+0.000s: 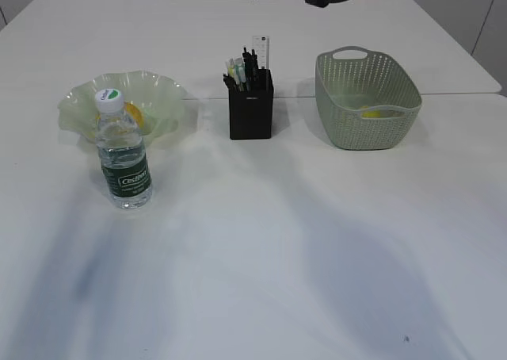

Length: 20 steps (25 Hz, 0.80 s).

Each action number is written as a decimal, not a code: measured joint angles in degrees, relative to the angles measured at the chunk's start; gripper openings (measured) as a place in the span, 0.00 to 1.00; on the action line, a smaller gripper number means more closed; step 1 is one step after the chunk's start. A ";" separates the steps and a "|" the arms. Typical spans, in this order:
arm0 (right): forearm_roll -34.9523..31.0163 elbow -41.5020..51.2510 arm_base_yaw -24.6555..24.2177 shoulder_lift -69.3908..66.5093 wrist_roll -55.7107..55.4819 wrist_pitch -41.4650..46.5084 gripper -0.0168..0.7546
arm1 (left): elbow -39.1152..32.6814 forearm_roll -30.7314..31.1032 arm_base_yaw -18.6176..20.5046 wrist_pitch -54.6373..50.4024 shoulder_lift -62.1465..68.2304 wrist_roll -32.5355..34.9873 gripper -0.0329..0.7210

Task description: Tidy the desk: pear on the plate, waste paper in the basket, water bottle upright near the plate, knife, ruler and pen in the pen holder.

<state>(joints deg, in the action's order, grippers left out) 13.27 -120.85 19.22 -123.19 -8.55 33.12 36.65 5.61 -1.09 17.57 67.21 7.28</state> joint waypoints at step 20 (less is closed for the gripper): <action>3.91 2.53 0.00 12.65 -0.01 6.70 0.52 | 0.42 2.32 0.00 -7.16 -11.78 0.00 0.58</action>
<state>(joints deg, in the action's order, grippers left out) 17.18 -118.32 19.22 -110.54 -8.56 39.82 37.07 7.93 -1.09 10.41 55.43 7.28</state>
